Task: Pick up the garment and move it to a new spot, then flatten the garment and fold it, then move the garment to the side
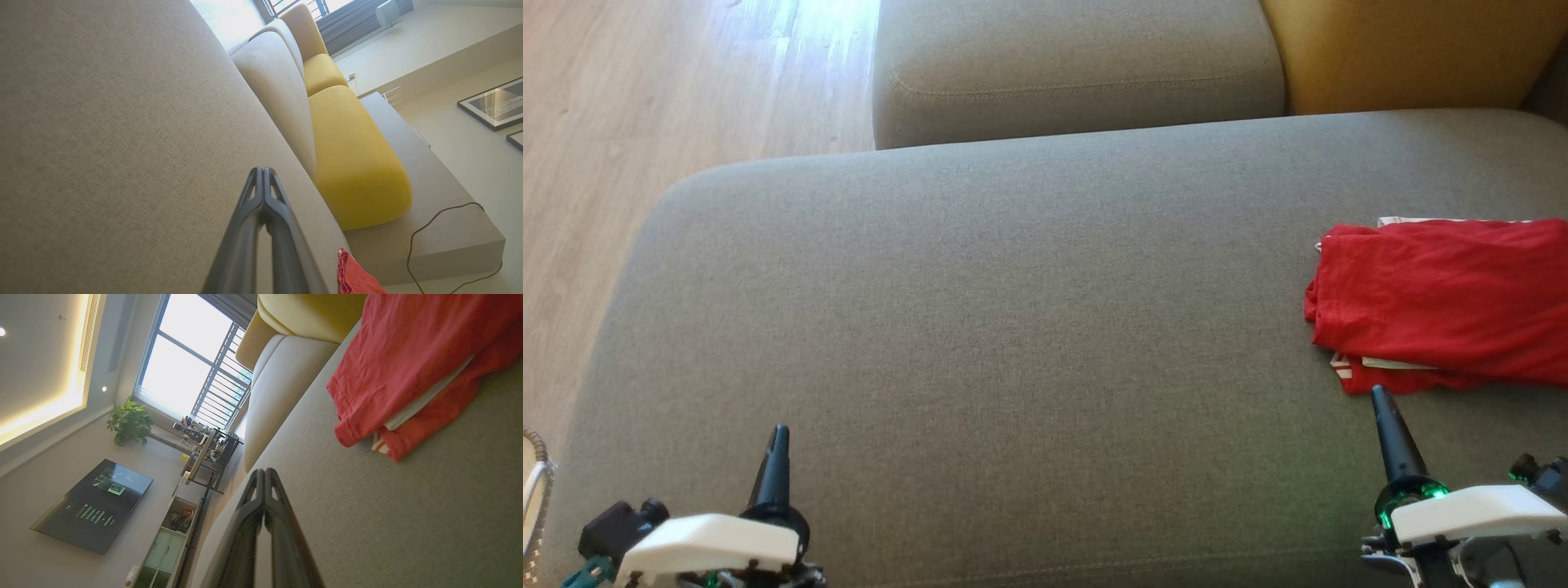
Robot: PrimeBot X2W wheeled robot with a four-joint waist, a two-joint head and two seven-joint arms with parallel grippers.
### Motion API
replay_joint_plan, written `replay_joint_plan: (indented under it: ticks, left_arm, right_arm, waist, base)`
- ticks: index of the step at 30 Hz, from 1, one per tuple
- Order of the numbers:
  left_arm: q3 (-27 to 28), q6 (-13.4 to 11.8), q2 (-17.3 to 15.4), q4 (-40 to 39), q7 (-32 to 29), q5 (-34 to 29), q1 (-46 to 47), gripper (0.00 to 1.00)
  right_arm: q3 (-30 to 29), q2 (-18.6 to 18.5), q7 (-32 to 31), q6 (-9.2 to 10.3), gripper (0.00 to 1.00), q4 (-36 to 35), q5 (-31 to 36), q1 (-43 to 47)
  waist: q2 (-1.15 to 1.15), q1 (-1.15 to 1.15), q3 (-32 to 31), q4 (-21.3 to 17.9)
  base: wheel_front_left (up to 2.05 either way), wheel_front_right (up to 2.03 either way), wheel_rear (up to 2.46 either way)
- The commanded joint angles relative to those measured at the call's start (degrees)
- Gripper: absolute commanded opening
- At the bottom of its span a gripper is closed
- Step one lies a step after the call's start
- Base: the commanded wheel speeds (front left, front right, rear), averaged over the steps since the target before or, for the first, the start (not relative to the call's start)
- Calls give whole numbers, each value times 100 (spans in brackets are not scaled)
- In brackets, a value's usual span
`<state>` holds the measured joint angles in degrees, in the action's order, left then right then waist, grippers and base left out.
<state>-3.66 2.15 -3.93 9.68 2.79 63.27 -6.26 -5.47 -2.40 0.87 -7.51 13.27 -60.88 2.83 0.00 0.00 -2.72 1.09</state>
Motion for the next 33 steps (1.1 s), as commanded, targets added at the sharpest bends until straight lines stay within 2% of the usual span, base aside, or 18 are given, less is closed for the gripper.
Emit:
replay_joint_plan:
  ticks: [1,33]
  left_arm:
    - [196,65,-90,-126,-40,192,387,0]
    - [630,413,-72,283,-557,2342,1009,0]
  right_arm:
    - [46,-35,-42,1,0,-160,-203,-375]
    - [-67,-44,-558,2,0,15,-2374,-765]
  waist:
    - [0,0,11,-5]
    - [0,0,218,-82]
  base:
    - [0,0,0]
    - [0,0,0]
